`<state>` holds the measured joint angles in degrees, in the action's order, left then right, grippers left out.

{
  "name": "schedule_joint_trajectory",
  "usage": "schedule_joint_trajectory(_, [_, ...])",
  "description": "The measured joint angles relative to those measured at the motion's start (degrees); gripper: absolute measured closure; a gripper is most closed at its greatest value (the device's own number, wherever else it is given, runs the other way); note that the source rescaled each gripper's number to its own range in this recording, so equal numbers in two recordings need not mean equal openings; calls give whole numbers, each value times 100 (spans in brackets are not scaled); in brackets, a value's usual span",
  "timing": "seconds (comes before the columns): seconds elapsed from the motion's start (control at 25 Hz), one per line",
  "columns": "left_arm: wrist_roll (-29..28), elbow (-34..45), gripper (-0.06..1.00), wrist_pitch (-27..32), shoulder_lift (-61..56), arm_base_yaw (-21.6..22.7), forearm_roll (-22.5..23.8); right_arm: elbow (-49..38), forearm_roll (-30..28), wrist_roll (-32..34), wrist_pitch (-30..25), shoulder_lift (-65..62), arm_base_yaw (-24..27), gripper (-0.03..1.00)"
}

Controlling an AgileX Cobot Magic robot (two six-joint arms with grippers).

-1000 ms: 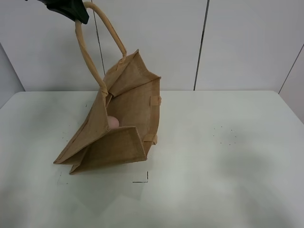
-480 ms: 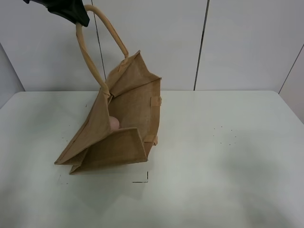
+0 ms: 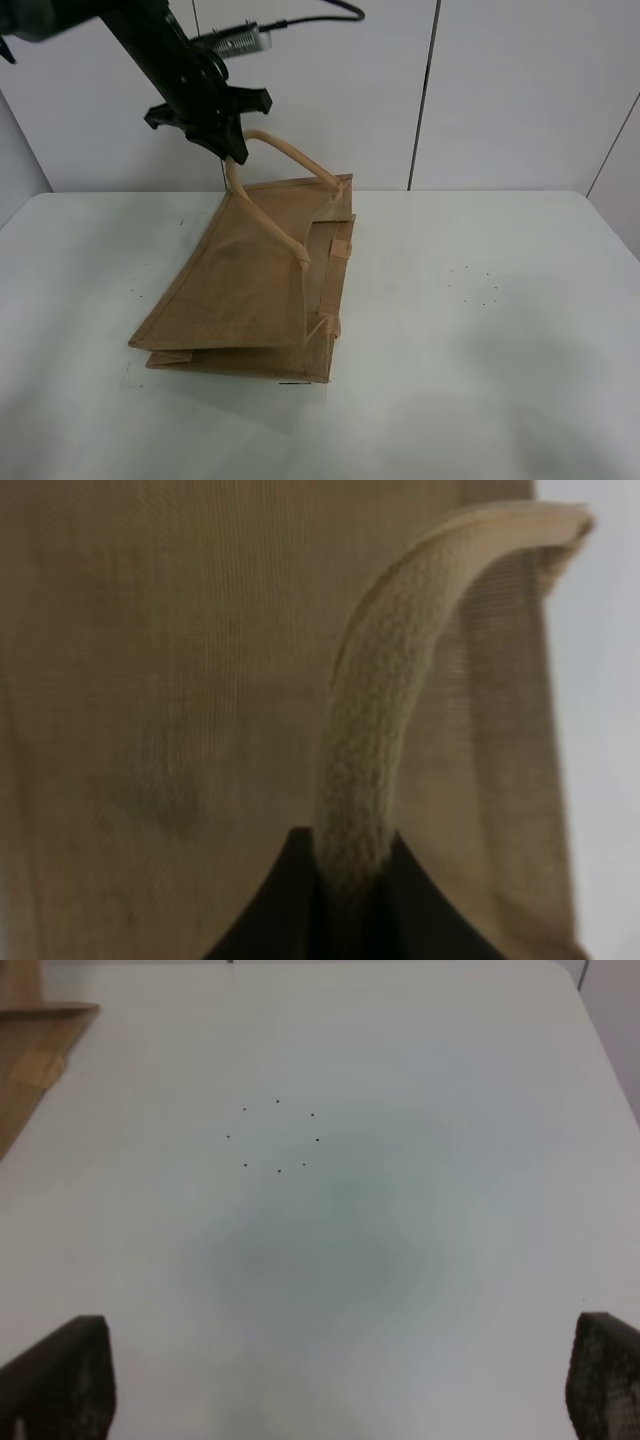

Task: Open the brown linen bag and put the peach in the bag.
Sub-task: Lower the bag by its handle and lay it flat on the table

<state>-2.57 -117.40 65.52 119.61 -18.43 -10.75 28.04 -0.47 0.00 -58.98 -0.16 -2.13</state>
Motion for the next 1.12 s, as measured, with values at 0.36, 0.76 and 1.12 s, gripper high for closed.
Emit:
schedule_joint_trajectory(0.36, [207,7,93,-197,1157,-80,-80,0,0,0,0,0,0,-3])
schedule_joint_trajectory(0.76, [322,-220,7,-137,1188,-80,-74,0,0,0,0,0,0,-3])
schedule_joint_trajectory(1.12, [-49,-696,3,132,1178,51,1366,0,0,0,0,0,0,-3])
